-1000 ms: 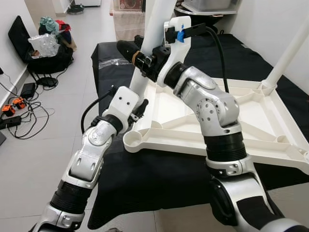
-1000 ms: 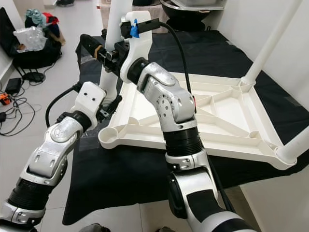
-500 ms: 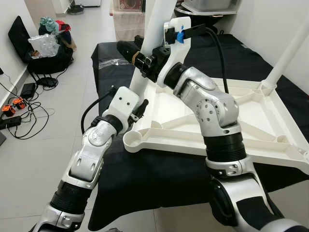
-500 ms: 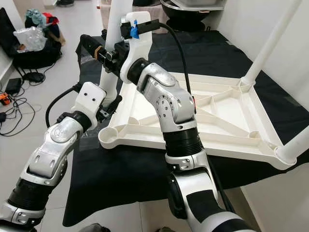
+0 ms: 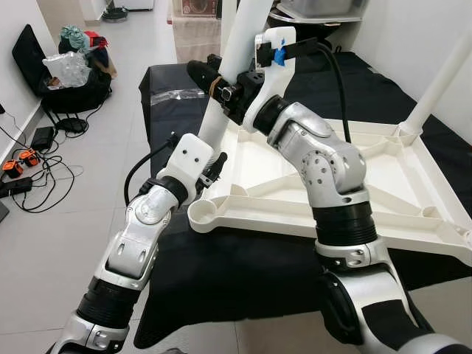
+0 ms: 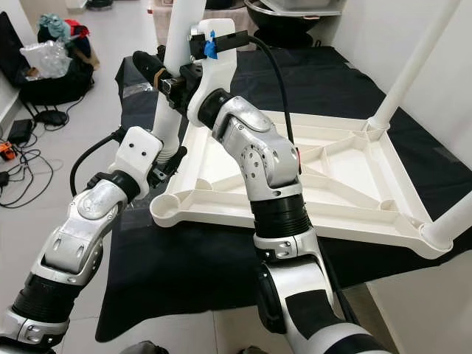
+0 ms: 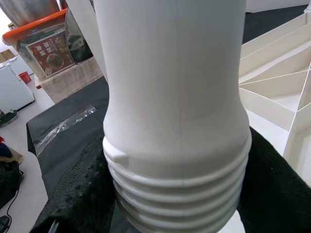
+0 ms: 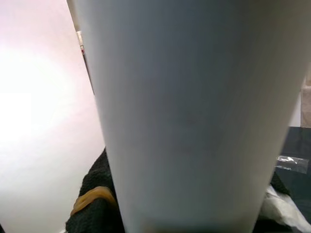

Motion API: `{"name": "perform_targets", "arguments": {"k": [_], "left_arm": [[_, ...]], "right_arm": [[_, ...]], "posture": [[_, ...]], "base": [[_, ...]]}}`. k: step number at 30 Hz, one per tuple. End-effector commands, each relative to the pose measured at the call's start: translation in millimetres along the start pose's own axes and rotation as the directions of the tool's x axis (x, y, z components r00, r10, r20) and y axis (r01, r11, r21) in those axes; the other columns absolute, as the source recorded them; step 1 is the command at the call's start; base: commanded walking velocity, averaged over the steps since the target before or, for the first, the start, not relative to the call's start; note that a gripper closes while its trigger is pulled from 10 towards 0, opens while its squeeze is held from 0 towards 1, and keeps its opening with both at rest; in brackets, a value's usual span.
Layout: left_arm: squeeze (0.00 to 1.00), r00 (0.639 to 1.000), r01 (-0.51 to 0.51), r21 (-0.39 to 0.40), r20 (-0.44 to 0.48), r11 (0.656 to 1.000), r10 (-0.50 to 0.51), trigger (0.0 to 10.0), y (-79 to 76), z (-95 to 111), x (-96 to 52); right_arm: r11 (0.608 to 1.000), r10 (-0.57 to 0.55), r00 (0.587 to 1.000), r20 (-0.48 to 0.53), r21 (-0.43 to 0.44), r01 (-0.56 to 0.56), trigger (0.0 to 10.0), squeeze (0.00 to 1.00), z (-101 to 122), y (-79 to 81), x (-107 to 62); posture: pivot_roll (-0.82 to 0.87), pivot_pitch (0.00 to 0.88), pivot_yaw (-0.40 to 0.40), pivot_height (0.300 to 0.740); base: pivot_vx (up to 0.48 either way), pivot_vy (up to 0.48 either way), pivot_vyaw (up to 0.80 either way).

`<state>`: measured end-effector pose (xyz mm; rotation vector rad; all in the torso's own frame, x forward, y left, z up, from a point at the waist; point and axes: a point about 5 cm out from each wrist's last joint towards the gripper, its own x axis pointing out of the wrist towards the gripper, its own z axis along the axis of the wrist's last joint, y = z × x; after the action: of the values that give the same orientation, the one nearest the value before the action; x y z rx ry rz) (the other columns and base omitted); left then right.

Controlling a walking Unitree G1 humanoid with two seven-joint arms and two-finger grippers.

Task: Building children table

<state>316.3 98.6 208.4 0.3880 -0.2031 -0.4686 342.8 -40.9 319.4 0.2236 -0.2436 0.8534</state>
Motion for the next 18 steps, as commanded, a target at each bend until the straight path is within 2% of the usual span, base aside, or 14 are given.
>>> {"name": "perform_targets", "arguments": {"k": [1, 3, 4, 6, 14, 15, 18], "left_arm": [[0.0, 0.996, 0.092, 0.028, 0.011, 0.995, -0.093, 10.0, -18.2, 3.6, 0.4], [0.0, 0.996, 0.092, 0.028, 0.011, 0.995, -0.093, 10.0, -18.2, 3.6, 0.4], [1.0, 0.995, 0.098, 0.02, 0.009, 0.995, -0.099, 10.0, -18.6, 2.5, -0.1], [1.0, 0.995, 0.097, 0.005, 0.015, 0.995, -0.097, 10.0, -18.3, 2.5, -1.5], [1.0, 1.0, 0.019, 0.044, -0.001, 0.999, -0.019, 10.0, -2.9, 0.9, -4.4], [0.0, 1.0, -0.012, 0.061, -0.015, 0.998, 0.013, 10.0, 3.7, -1.8, -6.2], [0.0, 0.998, -0.051, 0.074, -0.037, 0.996, 0.054, 10.0, 12.9, -5.7, -9.2]], "right_arm": [[1.0, 0.027, 0.999, 0.021, -0.007, -0.027, 0.0, 0.0, 6.2, 7.4, 6.5], [1.0, 0.027, 0.999, 0.021, -0.007, -0.027, 0.0, 0.0, 6.2, 7.4, 6.5], [1.0, 0.022, 1.0, 0.023, -0.008, -0.021, 0.0, 0.0, 6.7, 6.6, 6.6], [1.0, 0.006, 0.999, 0.035, -0.008, -0.006, 0.0, 0.0, 9.5, 3.4, 7.0], [0.999, -0.041, 0.997, 0.062, -0.019, 0.042, 0.0, 0.0, 18.4, -7.5, 5.9], [0.998, -0.056, 0.996, 0.068, -0.025, 0.058, 0.0, 0.0, 20.6, -11.2, 4.7], [0.996, -0.078, 0.994, 0.075, -0.034, 0.081, 0.0, 0.0, 23.4, -16.6, 2.8]], "posture": [[0.0, 0.04, -0.012, 0.74], [0.0, 0.04, -0.012, 0.74], [0.0, 0.04, -0.013, 0.74], [0.0, 0.038, -0.015, 0.74], [0.01, 0.039, -0.017, 0.74], [0.01, 0.038, -0.017, 0.74], [0.01, 0.038, -0.017, 0.74]], "base": [[0.0, 0.0, 0.0], [0.0, 0.0, 0.0], [0.0, 0.0, 0.0], [0.0, 0.0, 0.0], [0.0, 0.0, 0.0], [0.0, 0.0, 0.0], [0.0, 0.0, 0.0]]}}
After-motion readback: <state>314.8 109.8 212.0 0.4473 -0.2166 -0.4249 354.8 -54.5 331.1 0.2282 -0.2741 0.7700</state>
